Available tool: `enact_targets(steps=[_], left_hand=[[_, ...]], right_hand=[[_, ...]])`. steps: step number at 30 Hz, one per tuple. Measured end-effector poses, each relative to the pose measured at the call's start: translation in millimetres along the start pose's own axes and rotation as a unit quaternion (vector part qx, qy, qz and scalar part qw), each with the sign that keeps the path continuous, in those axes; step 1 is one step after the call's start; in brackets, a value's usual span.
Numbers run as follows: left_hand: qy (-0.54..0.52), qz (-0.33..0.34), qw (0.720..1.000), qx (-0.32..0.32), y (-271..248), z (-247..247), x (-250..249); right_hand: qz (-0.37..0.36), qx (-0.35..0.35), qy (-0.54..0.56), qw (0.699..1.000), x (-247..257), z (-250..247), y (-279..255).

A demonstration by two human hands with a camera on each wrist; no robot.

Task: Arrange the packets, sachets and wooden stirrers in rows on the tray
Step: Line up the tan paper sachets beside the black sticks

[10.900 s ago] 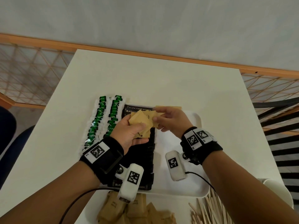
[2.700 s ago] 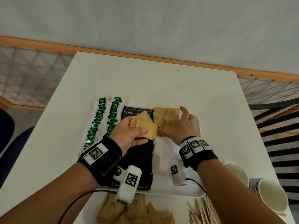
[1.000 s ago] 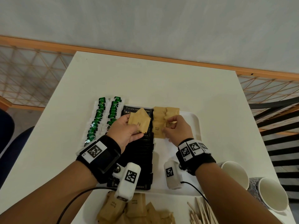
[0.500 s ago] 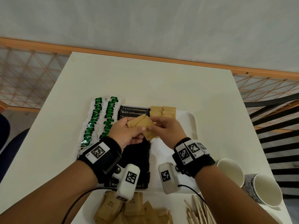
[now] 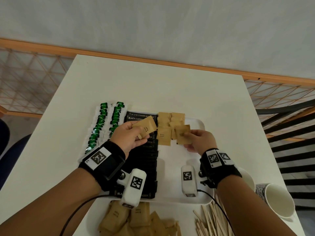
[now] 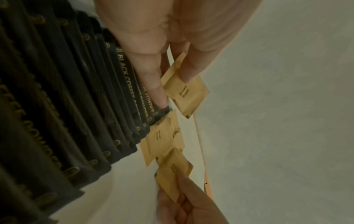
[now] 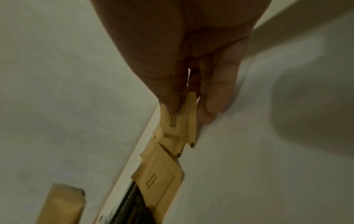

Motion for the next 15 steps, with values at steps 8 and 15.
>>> enact_targets(steps=[8,15], left_hand=[[0.029,0.006,1.0,0.008,0.1,-1.5,-0.5],[0.041,-0.003,0.999,0.019,1.5,0.9,3.9]], right_hand=[[-0.028,-0.01,-0.12,0.992,0.3,-0.8,7.6],[-0.033,-0.024,-0.128,0.991,4.9,4.7,9.7]])
Point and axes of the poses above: each hand's wrist, its own y-axis towards the middle knuckle, its own z-axis out of the palm, x = y × z, the point moved 4 cm from there along y, towards the middle knuckle, and after that the axes turned 11 degrees about y, right-handed, at the moved point
